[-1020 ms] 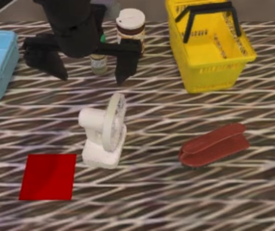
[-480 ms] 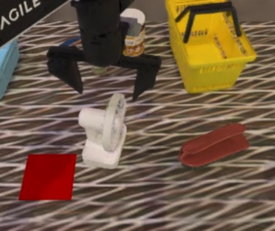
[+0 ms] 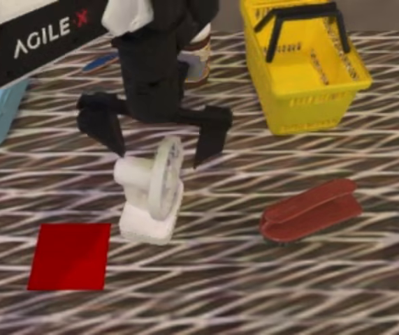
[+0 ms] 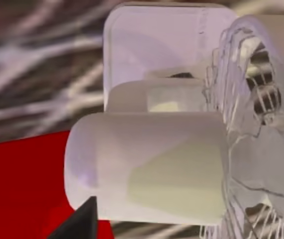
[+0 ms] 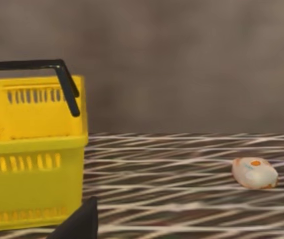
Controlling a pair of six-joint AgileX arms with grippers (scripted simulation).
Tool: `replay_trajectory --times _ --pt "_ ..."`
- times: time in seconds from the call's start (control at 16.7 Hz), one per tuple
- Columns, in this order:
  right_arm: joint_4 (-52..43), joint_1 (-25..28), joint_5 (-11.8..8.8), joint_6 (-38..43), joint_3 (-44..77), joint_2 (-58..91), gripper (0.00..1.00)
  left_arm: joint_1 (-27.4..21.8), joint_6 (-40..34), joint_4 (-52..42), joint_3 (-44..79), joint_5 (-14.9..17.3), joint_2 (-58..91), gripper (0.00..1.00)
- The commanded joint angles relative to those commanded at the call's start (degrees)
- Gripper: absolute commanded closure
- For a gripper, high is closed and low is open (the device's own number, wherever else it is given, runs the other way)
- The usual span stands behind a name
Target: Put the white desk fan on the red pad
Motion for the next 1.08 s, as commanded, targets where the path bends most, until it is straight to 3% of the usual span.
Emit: replay_trajectory --times 0.36,1.08 --pt "0.0 0.0 0.0 0.0 0.0 0.0 0.0 0.0 0.0 2.3 -2.3 0.0 -0.1 0.0" --pt "0.0 0.0 0.0 0.0 0.0 0.0 0.0 0.0 0.0 2.3 -2.3 0.0 -0.1 0.9"
